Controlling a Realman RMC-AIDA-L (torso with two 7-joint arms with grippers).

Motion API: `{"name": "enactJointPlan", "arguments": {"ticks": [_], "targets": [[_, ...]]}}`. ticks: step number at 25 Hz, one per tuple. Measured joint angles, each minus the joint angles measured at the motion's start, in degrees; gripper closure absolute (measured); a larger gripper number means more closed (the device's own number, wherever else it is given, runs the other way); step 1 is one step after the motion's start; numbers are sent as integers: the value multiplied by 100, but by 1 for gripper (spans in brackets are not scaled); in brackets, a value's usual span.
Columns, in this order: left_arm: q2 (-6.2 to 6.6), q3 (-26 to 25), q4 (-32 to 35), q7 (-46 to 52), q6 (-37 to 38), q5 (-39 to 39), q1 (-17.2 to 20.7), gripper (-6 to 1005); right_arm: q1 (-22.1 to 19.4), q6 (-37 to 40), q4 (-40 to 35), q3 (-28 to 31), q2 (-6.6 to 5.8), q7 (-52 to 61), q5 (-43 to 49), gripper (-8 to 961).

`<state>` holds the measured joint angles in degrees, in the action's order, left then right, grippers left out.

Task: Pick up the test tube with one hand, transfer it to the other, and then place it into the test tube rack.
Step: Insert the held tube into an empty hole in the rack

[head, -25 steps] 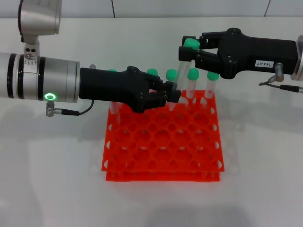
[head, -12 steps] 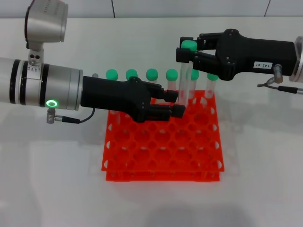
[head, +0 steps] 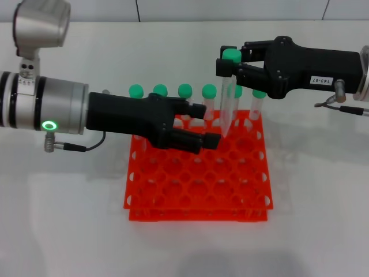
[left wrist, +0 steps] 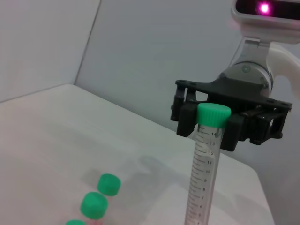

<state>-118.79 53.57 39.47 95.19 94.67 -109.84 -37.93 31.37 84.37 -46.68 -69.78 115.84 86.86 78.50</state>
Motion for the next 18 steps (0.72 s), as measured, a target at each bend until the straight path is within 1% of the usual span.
{"name": "enactJointPlan", "arguments": {"ticks": [2, 7, 8, 9, 14, 16, 18], "targets": [[-9, -1, 180, 62, 49, 0, 105, 225, -5, 0, 0, 0, 0, -1, -4, 688], [-18, -5, 664, 266, 269, 0, 411, 109, -15, -9, 1, -3, 0, -5, -40, 688], [-19, -5, 868, 351, 324, 13, 551, 109, -20, -9, 1, -8, 0, -7, -53, 688], [-19, -5, 868, 351, 324, 13, 551, 109, -25, -12, 1, -13, 1, -9, -62, 688], [-19, -64, 1536, 464, 616, 274, 956, 109, -53, -25, 1, -21, 8, -12, -68, 689], [-7, -199, 1843, 478, 764, 471, 1156, 109, -65, -37, 3, -32, 9, -12, -72, 689], [1, -332, 2012, 481, 877, 634, 1288, 109, -72, -45, 11, -39, 9, -13, -81, 689]]}}
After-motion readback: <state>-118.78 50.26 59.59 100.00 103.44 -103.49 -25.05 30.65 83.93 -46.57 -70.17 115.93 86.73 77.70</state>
